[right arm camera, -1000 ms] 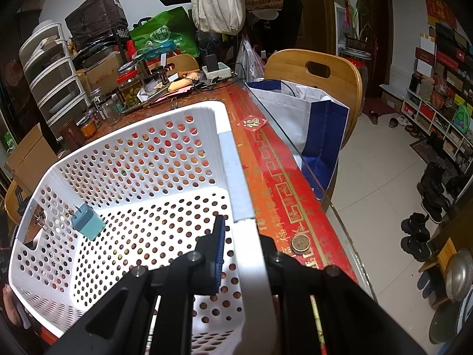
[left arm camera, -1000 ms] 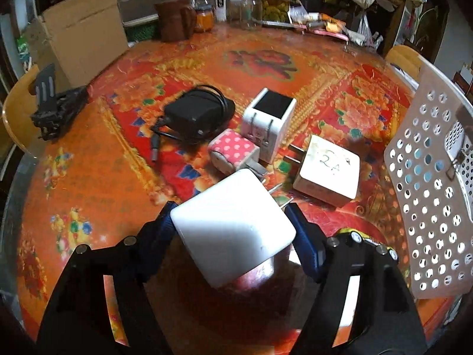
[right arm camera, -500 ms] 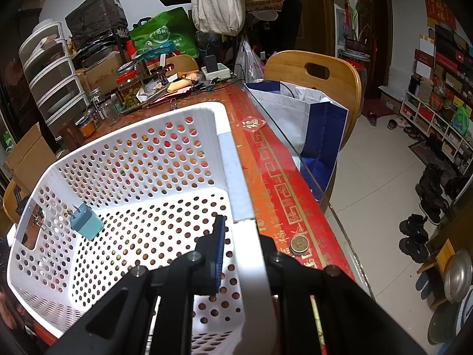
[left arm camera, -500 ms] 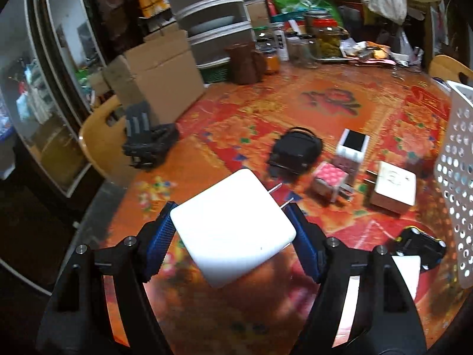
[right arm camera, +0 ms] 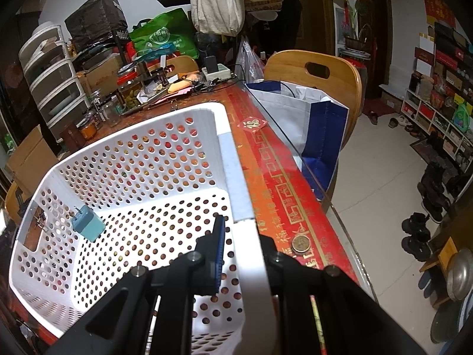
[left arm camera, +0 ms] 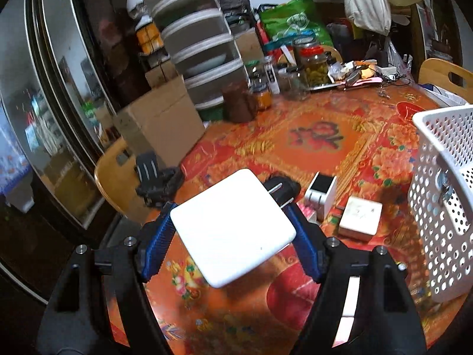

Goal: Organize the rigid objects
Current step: 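Carry the white charger into the basket and release it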

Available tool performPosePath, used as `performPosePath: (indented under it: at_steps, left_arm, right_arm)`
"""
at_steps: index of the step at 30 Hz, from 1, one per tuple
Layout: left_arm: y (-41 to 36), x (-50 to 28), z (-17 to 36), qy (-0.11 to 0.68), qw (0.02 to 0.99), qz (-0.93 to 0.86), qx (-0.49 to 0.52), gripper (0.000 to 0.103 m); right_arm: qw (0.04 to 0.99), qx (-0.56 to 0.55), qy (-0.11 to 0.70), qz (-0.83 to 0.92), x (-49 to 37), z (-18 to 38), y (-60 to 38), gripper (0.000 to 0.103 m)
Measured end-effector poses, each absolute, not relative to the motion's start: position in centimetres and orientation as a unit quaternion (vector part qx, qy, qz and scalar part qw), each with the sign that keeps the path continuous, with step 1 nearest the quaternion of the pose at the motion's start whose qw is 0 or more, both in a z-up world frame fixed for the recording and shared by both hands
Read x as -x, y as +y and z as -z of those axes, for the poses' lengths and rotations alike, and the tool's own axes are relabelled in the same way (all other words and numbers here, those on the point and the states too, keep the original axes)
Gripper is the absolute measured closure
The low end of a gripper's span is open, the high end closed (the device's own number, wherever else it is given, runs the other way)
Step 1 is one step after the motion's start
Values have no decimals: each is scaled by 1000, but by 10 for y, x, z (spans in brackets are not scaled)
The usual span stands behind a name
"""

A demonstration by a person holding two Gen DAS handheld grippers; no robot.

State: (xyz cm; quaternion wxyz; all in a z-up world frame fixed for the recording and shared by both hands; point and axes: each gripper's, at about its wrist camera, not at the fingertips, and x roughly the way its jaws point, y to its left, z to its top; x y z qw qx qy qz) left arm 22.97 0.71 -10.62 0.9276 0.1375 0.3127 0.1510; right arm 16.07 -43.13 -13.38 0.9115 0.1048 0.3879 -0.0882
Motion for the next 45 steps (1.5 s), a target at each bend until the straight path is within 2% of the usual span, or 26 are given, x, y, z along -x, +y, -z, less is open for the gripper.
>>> performPosePath:
  at_steps: [14,18,22,26,34,45]
  left_arm:
    - [-79,-218,47,265,934,-118,-208,32]
    - [-107,-218,34,275,934,-87,-213,31]
    - [-152,-232,27,321,919,-16,-229,31]
    - [-202,-254,45,383,884,51,-264,31]
    - [-277,-286,126,511,777,105,-351,31]
    - [-287,-298,141,548,741,115,-371,31]
  right_arm:
    - [915,-107,382,74,-161,136,-431,91]
    - [915,-108,382,69,-161,136,-431,91]
    - [915,-107,383,65,-161,137,-431,91]
    - [915,-109,384,62,-161,137,-432,91]
    - [914,-113,384,62,-161,137,-432,90]
    - [914,-116,384,60,-160,137,-431,90]
